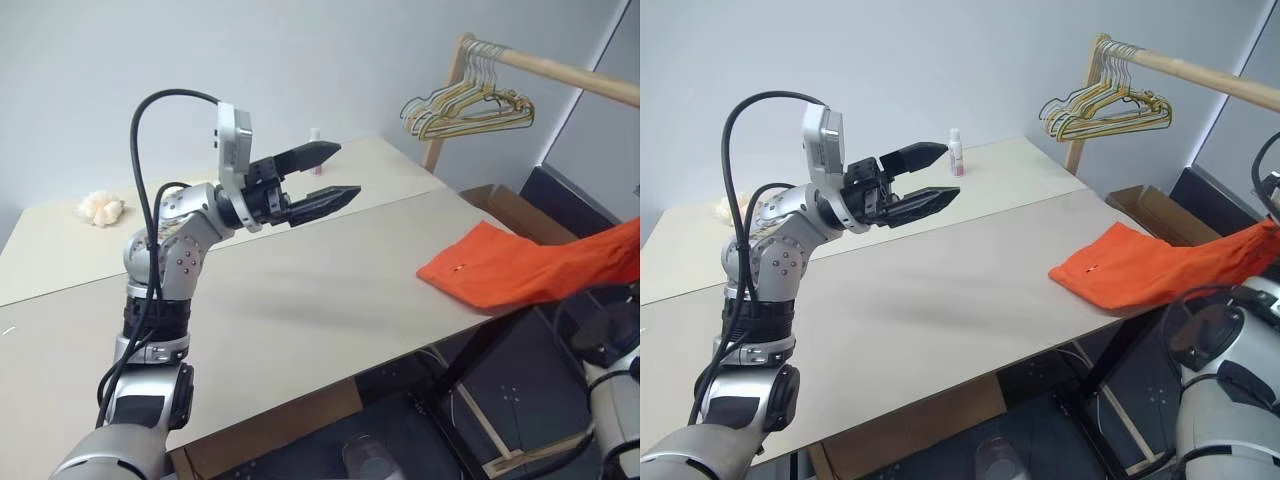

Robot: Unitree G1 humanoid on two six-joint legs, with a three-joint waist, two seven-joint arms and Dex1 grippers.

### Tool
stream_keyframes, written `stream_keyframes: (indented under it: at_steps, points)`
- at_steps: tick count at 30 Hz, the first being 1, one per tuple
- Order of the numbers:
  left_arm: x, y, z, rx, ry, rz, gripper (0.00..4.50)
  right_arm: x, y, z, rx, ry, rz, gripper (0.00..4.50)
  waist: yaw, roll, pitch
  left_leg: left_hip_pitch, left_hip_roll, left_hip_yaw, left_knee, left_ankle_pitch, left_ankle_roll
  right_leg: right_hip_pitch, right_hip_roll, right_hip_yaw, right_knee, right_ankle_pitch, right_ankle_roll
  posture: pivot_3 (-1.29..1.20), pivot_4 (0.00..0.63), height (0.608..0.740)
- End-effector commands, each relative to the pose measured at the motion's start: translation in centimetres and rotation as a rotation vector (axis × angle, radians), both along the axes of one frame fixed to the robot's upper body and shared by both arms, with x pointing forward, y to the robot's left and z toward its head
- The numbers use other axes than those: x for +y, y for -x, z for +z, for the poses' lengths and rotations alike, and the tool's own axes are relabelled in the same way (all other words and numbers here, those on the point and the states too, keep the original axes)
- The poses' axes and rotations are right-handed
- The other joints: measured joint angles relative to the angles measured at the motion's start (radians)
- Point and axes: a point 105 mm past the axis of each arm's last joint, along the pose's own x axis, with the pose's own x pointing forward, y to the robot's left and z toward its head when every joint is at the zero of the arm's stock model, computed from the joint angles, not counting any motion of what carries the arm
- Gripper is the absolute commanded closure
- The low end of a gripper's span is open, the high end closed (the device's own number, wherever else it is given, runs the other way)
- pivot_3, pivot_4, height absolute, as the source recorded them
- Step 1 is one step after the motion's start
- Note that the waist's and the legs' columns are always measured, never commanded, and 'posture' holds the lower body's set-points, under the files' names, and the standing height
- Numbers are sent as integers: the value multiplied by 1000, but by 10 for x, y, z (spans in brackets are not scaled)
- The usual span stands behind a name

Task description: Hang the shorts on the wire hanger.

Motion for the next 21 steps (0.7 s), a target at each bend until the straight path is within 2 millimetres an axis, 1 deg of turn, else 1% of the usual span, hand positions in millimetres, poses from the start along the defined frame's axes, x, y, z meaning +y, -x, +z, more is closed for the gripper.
stream_keyframes:
  at_steps: [1,7,9,11,13,14,17,19,21]
  points:
    - [2,5,9,-33,13,-12,0,29,3,58,-147,363,11,16,-2,0,0,0,0,0,0,0,0,0,0,1,1,0,0,-424,0,740]
    - [2,4,9,-34,12,0,0,79,1,81,-231,762,53,16,-5,0,0,0,0,0,0,0,0,-1,0,1,1,0,1,-419,0,740]
    - [5,3,7,-23,4,17,0,109,0,89,-340,873,140,16,-4,0,0,0,0,0,0,0,0,-3,0,1,1,0,1,-412,0,740]
    - [10,2,4,-15,-8,36,0,140,-4,89,-436,923,311,16,-5,0,0,-1,0,0,0,0,0,-5,0,1,3,0,1,-402,0,740]
    - [17,0,-1,-7,-36,75,0,173,-15,76,-478,914,584,16,-6,0,0,-1,0,0,0,0,0,-5,1,2,3,0,1,-383,0,740]
    - [22,-1,-6,-7,-59,105,0,190,-20,65,-483,915,725,16,-5,-1,0,-1,0,0,0,0,0,-5,1,2,3,0,1,-377,0,740]
    - [39,-1,-21,1,-129,200,0,232,-27,23,-402,825,1155,16,1,-5,2,0,0,-1,0,0,-1,-5,2,1,3,0,1,-320,0,740]
    - [50,3,-32,9,-180,253,0,250,-28,4,-362,788,1342,16,15,-7,3,0,0,-1,0,0,-1,-4,2,2,3,0,1,-275,0,740]
    - [60,10,-44,22,-235,292,0,264,-26,-11,-327,770,1499,16,32,-7,4,-1,0,-1,0,-1,-1,-7,2,3,4,0,1,-234,0,740]
